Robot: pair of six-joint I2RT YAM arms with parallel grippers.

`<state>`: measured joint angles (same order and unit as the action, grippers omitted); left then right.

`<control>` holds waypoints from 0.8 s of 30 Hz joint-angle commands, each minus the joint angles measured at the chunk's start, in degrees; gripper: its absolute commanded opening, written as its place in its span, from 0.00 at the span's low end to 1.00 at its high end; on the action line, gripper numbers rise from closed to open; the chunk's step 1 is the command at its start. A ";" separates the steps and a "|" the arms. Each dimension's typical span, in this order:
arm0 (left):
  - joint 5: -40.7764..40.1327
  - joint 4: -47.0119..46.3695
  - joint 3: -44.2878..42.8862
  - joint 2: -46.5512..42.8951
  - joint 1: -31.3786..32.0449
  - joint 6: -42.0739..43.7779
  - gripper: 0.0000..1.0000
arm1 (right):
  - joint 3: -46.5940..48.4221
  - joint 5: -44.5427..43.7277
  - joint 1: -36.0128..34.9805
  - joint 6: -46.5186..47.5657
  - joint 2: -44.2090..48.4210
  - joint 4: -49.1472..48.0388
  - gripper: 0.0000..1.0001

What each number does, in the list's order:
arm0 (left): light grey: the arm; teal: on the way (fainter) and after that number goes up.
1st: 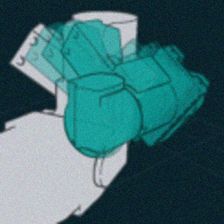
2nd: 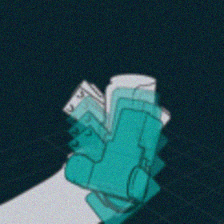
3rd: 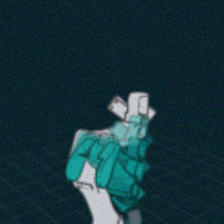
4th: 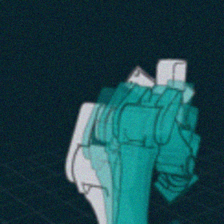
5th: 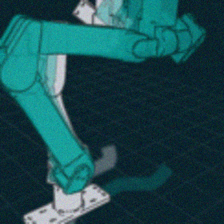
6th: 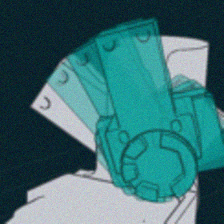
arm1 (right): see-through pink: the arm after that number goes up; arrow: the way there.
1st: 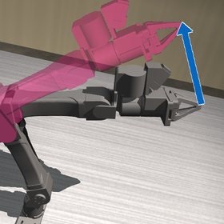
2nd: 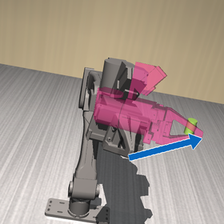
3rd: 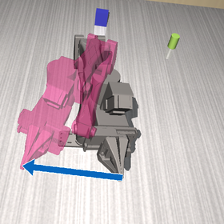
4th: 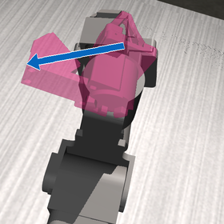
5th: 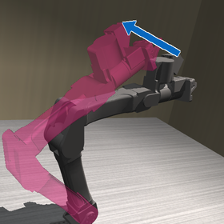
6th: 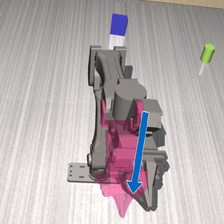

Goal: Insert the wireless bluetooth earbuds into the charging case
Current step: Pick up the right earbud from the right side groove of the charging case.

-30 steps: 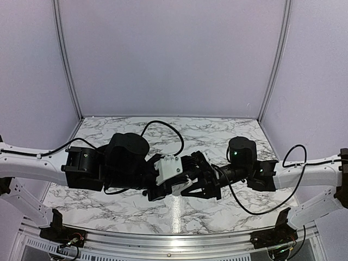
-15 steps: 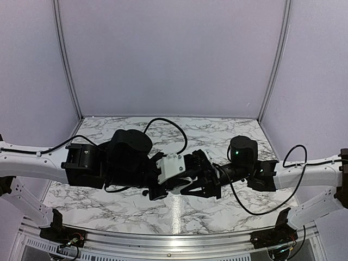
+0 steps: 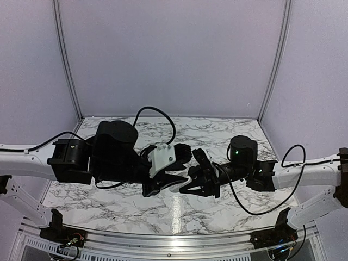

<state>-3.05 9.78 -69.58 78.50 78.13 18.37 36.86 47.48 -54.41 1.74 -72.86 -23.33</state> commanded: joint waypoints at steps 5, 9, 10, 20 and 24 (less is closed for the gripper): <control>-1.08 0.72 2.42 -5.43 0.31 -2.99 0.18 | 1.02 -0.69 -0.43 -0.81 -0.35 -1.91 0.00; -1.23 1.09 3.19 -5.37 0.29 -3.74 0.13 | 1.11 -1.89 -0.43 -1.46 -0.20 -2.06 0.00; -1.45 1.24 3.30 -5.15 0.28 -3.91 0.12 | 1.12 -2.36 -0.43 -1.46 -0.17 -2.02 0.00; -4.18 5.16 -0.23 -1.21 0.28 -3.96 0.17 | 3.12 -5.11 -0.43 -0.09 -1.19 3.41 0.00; -5.55 8.22 -1.60 0.18 0.29 -3.78 0.18 | 4.40 -7.11 -0.43 1.24 -1.40 7.12 0.00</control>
<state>-6.33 13.76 -68.34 77.58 78.11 14.48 37.58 43.09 -54.43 1.48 -73.95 -20.10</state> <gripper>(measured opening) 0.182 0.249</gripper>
